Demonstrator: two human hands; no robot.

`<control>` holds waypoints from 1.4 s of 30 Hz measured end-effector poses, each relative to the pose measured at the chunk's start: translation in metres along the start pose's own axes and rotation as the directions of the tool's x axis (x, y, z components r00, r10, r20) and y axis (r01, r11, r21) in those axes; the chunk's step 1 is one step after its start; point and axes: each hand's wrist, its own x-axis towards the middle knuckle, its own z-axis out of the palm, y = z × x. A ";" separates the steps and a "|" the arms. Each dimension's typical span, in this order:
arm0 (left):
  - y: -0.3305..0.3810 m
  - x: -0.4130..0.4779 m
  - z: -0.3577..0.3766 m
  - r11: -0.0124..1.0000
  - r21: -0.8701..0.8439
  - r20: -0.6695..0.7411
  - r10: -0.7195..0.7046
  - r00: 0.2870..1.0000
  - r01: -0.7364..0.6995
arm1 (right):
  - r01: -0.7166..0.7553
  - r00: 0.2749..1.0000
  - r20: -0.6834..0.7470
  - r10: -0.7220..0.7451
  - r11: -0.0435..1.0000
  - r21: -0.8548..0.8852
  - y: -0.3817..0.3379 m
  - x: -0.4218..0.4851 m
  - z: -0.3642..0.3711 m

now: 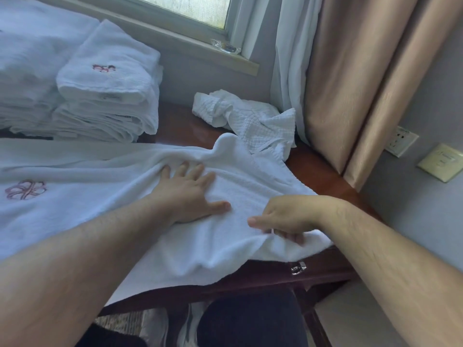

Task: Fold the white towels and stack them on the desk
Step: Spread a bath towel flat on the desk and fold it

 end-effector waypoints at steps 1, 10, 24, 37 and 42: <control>0.000 -0.001 -0.001 1.000 0.002 0.006 0.005 1.000 -0.005 | -0.094 0.991 0.102 0.091 0.995 0.032 0.000 -0.006 -0.003; -0.008 -0.023 -0.002 0.995 0.048 0.045 0.082 0.996 -0.085 | -0.382 0.810 -0.425 0.403 0.914 0.140 0.017 0.051 0.012; 0.025 0.040 -0.024 0.986 0.034 -0.154 0.169 0.973 -0.166 | -0.232 0.680 -0.654 0.331 0.943 0.237 0.053 0.088 -0.013; 0.008 0.061 -0.025 0.940 -0.184 -0.155 0.260 0.953 -0.286 | -0.443 0.642 -0.489 0.591 0.806 0.393 0.046 0.136 -0.035; 0.001 0.061 -0.009 0.908 -0.249 -0.153 0.307 0.939 -0.337 | -0.416 0.486 -0.564 0.667 0.744 0.523 0.049 0.163 -0.036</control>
